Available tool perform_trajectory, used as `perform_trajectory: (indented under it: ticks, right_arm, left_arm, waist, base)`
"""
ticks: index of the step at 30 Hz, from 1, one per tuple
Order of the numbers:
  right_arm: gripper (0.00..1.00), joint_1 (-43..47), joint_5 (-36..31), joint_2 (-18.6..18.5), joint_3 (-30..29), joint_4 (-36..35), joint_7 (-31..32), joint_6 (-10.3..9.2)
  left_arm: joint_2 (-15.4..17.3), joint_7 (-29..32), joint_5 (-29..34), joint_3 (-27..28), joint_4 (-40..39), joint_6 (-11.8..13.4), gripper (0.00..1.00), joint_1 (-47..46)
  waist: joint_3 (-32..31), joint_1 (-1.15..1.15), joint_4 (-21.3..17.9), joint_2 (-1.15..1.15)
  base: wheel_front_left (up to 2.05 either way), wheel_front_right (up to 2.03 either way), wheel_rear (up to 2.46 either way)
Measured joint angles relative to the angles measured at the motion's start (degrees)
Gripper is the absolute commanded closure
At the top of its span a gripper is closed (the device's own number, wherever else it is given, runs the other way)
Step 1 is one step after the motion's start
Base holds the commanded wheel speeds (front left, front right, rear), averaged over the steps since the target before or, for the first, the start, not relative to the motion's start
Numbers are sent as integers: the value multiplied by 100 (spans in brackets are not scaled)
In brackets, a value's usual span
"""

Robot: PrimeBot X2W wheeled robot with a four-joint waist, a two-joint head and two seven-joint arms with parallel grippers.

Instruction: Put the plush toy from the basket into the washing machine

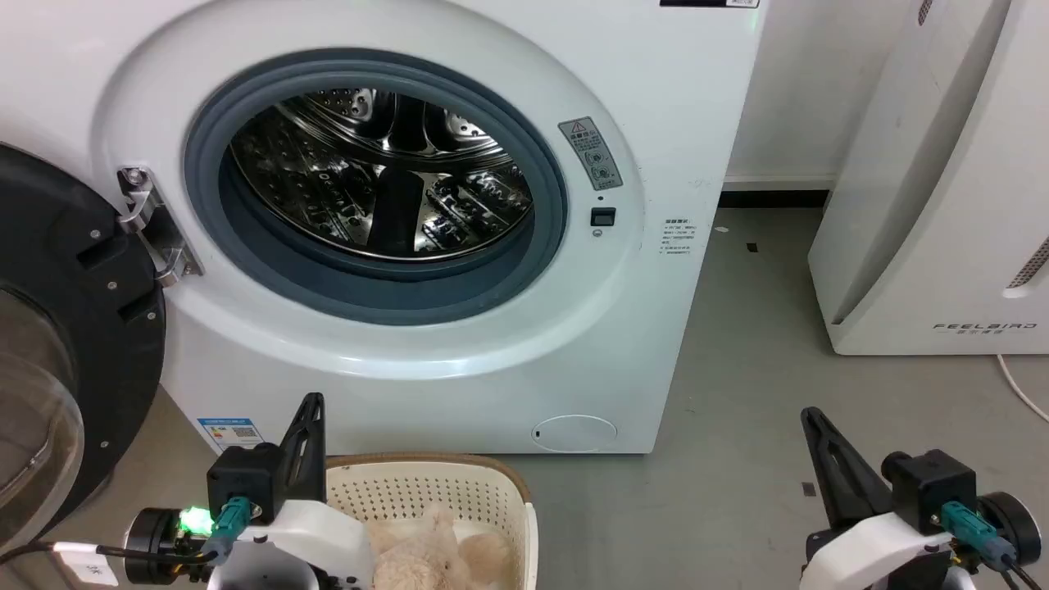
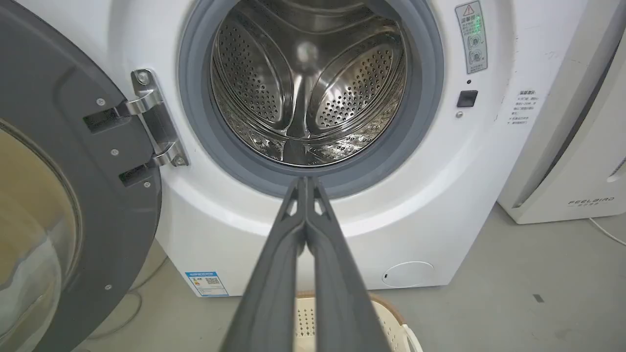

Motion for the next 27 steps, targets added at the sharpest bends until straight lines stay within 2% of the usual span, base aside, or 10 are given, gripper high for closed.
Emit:
perform_trajectory:
  ticks: [27]
  right_arm:
    - [100,0,0,0,-2,0,0,0]
  left_arm:
    - [0,0,0,-1,0,0,100,0]
  waist:
    - [0,0,0,0]
  base:
    - [0,0,0]
